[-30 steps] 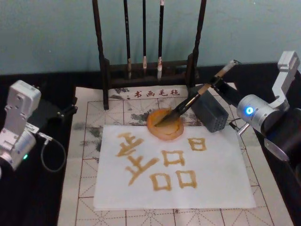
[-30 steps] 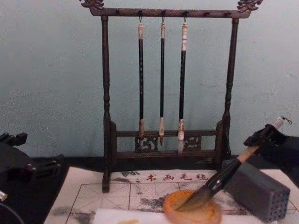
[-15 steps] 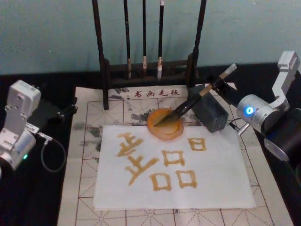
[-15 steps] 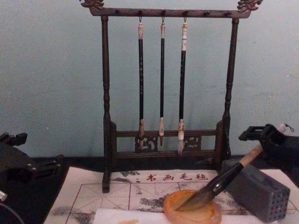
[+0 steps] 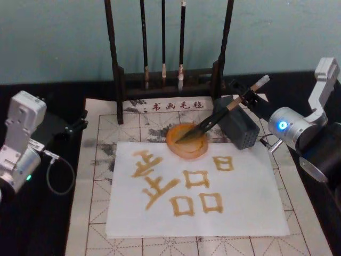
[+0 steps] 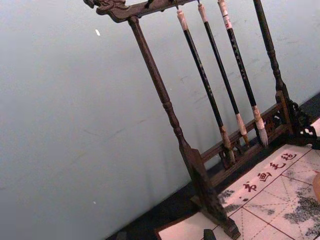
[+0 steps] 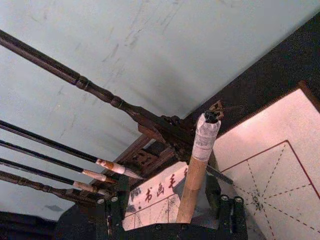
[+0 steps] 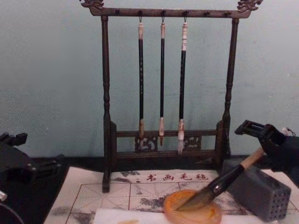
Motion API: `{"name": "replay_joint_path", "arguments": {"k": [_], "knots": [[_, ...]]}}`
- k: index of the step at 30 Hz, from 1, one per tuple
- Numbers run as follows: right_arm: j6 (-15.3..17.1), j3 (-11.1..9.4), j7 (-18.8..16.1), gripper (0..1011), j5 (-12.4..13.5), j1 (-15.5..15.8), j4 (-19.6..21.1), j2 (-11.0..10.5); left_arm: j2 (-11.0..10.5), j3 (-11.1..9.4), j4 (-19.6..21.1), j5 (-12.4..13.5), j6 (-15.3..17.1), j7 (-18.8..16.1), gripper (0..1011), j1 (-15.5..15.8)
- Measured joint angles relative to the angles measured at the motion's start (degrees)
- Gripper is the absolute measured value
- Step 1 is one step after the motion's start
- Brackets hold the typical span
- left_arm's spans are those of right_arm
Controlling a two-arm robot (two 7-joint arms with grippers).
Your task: Pick up the brush from the inkstone, write on the paper, then place the brush back to its original position.
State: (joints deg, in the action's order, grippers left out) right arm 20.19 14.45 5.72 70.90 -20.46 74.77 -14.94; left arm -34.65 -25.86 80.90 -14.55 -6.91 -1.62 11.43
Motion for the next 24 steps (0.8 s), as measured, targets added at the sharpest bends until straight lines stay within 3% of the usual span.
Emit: {"name": "replay_joint_path", "arguments": {"k": [9, 14, 23, 24], "knots": [[-0.01, 0.01, 0.00, 1002, -0.04, 0.00, 0.00, 0.00, 0.00, 0.00, 0.00, 0.00, 0.00, 0.00, 1001, 0.00], [-0.37, 0.46, -0.34, 1003, 0.29, 0.80, 1.02, -1.29, 0.00, 0.00, 0.00, 0.00, 0.00, 0.00, 1001, 0.00], [-1.60, 1.13, -2.09, 1002, 0.82, 4.89, 6.46, -5.64, 0.00, 0.00, 0.00, 0.00, 0.00, 0.00, 1001, 0.00], [-2.15, 1.60, -3.15, 1002, 0.18, 6.13, 7.88, -6.97, 0.00, 0.00, 0.00, 0.00, 0.00, 0.00, 1001, 0.00]]}}
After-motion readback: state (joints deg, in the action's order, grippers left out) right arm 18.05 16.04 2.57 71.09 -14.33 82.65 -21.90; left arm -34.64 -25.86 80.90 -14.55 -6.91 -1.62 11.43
